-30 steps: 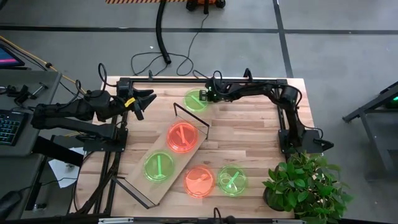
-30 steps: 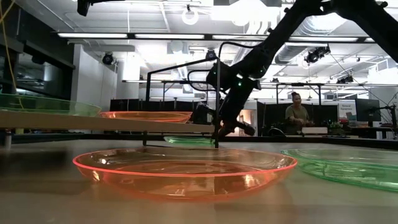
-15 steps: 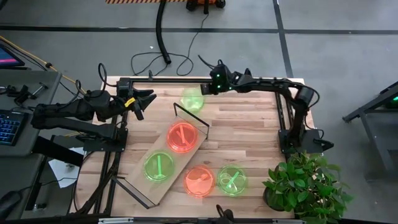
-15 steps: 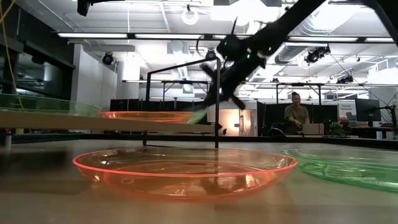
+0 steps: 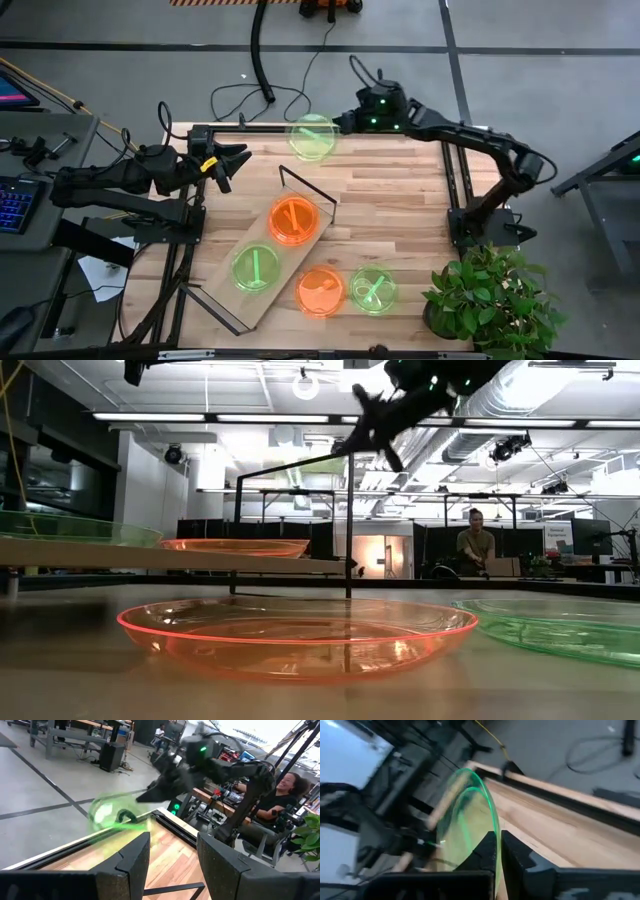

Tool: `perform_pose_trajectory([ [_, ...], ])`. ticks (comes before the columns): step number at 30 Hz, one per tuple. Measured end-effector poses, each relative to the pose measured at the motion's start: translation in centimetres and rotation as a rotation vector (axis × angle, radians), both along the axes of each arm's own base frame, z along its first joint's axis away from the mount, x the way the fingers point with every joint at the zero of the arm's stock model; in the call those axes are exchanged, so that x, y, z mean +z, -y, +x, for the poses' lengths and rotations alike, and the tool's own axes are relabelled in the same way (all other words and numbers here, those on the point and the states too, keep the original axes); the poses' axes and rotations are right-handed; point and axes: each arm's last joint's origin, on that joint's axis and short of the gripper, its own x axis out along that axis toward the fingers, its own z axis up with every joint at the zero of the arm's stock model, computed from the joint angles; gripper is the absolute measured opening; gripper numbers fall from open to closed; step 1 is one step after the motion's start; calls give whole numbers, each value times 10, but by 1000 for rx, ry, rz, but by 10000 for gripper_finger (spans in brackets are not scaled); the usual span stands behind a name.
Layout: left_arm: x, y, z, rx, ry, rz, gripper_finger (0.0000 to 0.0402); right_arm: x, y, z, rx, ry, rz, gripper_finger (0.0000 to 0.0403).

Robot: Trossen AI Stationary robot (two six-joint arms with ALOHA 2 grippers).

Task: Place and stack plates onto a shelf
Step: Stack the top green plate on top of the other green plate on the shelf

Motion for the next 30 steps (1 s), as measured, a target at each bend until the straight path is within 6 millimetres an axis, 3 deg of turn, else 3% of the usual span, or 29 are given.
perform_pose_trajectory([
  [7,5,-1,0,30,42,29,154,27,-60,18,169,131,-42,0],
  [16,29,-2,-3,92,177,207,154,24,-159,53,301,203,-11,0],
  [23,33,-2,-4,99,211,232,154,1,-209,70,315,154,46,0],
  [30,33,-2,-4,99,210,232,154,-46,-237,93,270,49,128,0],
])
